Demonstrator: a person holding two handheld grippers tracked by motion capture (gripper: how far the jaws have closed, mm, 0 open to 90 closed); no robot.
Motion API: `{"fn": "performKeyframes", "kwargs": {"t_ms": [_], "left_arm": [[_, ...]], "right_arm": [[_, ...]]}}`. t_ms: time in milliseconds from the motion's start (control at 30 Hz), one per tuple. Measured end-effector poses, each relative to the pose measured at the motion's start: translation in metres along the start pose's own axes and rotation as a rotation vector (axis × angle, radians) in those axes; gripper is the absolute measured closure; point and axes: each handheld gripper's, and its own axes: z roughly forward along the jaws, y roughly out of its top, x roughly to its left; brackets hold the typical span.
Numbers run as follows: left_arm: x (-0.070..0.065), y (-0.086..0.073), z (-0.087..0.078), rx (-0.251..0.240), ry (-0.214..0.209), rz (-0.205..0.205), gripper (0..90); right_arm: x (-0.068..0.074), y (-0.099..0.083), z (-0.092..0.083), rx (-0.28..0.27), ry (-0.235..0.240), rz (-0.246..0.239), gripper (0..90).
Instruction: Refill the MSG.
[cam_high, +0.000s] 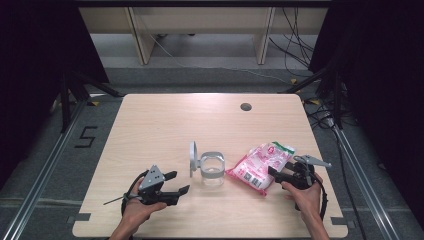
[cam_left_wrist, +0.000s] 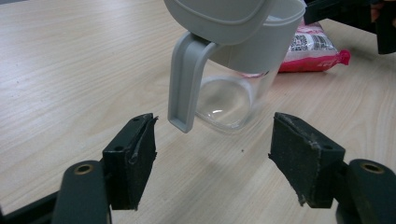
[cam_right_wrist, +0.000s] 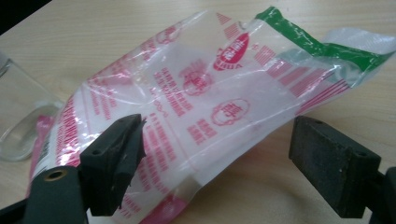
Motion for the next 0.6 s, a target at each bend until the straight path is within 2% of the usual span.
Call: {"fn": "performKeyframes", "kwargs": {"t_ms": [33, 67, 100, 133, 267, 300, 333, 367, 433, 467, 500, 533, 567, 600], "left_arm": [[0.000, 0.000, 0.000, 0.000, 0.000, -0.006, 30.4], [0.000, 0.000, 0.000, -0.001, 0.000, -0.007, 30.5], [0.000, -0.001, 0.001, -0.001, -0.001, -0.008, 30.4], [0.000, -0.001, 0.001, -0.001, -0.002, -0.009, 30.4], [0.000, -0.001, 0.001, 0.000, -0.008, -0.008, 30.5], [-0.001, -0.002, 0.002, -0.001, -0.011, -0.014, 30.5], [-0.001, -0.002, 0.002, -0.002, -0.010, -0.011, 30.4], [-0.001, -0.002, 0.002, -0.002, -0.013, -0.015, 30.4], [0.000, -0.002, 0.002, 0.000, -0.011, -0.011, 30.4], [0.000, -0.002, 0.001, -0.001, -0.009, -0.011, 30.4], [0.000, -0.002, 0.001, -0.002, -0.009, -0.017, 30.4], [0.000, -0.002, 0.001, -0.001, -0.011, -0.016, 30.4], [0.000, -0.002, 0.001, -0.001, -0.011, -0.016, 30.4], [0.001, -0.002, 0.001, -0.001, -0.011, -0.012, 30.4]], "right_arm": [[-0.005, 0.001, 0.002, 0.003, 0.002, -0.029, 19.0], [0.001, 0.002, 0.002, 0.034, 0.002, 0.070, 19.1], [-0.008, 0.002, 0.007, -0.005, 0.000, -0.024, 19.1], [-0.008, 0.004, 0.009, 0.008, -0.022, -0.030, 19.3], [-0.008, 0.007, 0.016, 0.029, -0.019, -0.023, 21.1], [-0.001, 0.007, 0.018, 0.027, -0.010, 0.069, 21.6], [-0.009, 0.008, 0.020, 0.019, -0.017, -0.033, 22.6], [-0.009, 0.008, 0.024, 0.016, 0.004, -0.014, 25.0], [-0.010, 0.009, 0.024, 0.035, -0.007, -0.019, 26.5], [-0.011, 0.010, 0.025, 0.041, -0.004, -0.021, 29.0], [-0.011, 0.009, 0.027, 0.008, 0.004, -0.018, 32.2], [-0.013, 0.010, 0.028, 0.026, 0.004, -0.027, 37.3], [-0.010, 0.009, 0.028, 0.036, -0.006, 0.035, 39.1], [-0.010, 0.009, 0.028, 0.036, -0.006, 0.035, 39.1]]}}
